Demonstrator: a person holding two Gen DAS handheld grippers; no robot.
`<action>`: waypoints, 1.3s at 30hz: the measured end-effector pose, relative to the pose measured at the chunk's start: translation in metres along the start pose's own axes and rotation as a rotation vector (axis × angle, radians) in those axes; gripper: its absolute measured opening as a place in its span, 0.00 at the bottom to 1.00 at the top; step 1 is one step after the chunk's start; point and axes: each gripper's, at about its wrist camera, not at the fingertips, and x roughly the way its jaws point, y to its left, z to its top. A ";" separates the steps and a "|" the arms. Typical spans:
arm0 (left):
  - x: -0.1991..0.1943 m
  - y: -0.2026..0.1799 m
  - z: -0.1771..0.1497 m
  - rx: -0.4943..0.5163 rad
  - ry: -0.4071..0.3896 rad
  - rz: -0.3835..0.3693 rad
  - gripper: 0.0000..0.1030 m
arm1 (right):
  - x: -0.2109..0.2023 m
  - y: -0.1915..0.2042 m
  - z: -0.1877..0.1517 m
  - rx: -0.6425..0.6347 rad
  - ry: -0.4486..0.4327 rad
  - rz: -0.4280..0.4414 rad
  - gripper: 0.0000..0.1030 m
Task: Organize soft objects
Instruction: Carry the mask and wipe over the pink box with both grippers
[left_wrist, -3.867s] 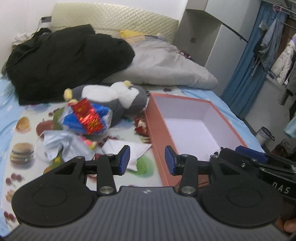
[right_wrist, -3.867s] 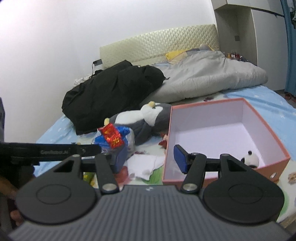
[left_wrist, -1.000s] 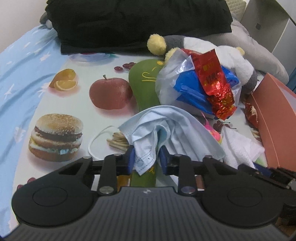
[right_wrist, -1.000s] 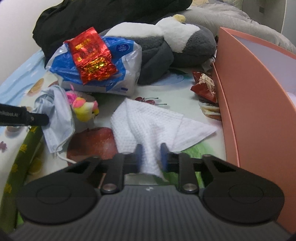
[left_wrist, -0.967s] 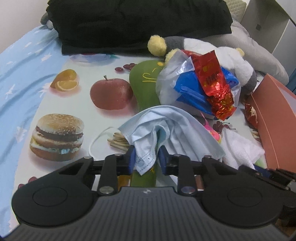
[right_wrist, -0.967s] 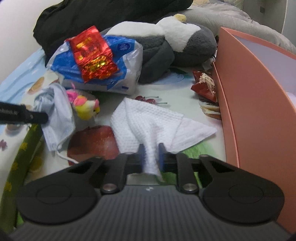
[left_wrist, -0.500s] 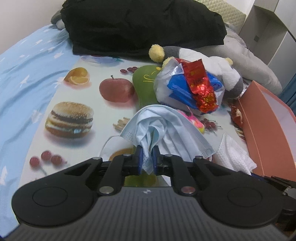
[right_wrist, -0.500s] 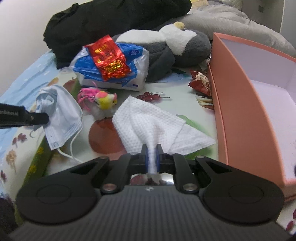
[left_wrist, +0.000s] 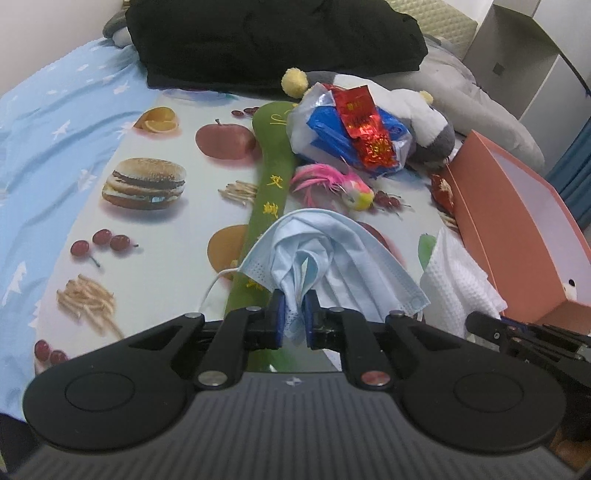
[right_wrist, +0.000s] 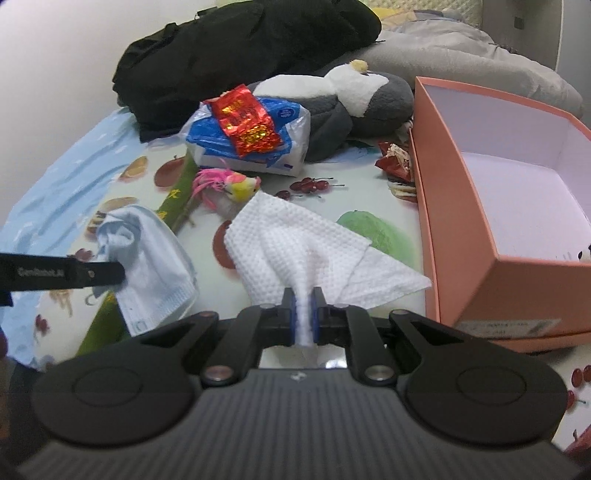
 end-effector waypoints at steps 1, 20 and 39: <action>-0.003 -0.001 -0.001 0.000 -0.002 -0.003 0.13 | -0.004 0.000 -0.001 0.001 -0.003 0.004 0.12; -0.067 -0.058 0.033 0.093 -0.100 -0.119 0.13 | -0.096 -0.016 0.027 0.025 -0.207 0.017 0.12; -0.077 -0.185 0.121 0.212 -0.178 -0.320 0.13 | -0.165 -0.094 0.098 0.053 -0.398 -0.132 0.12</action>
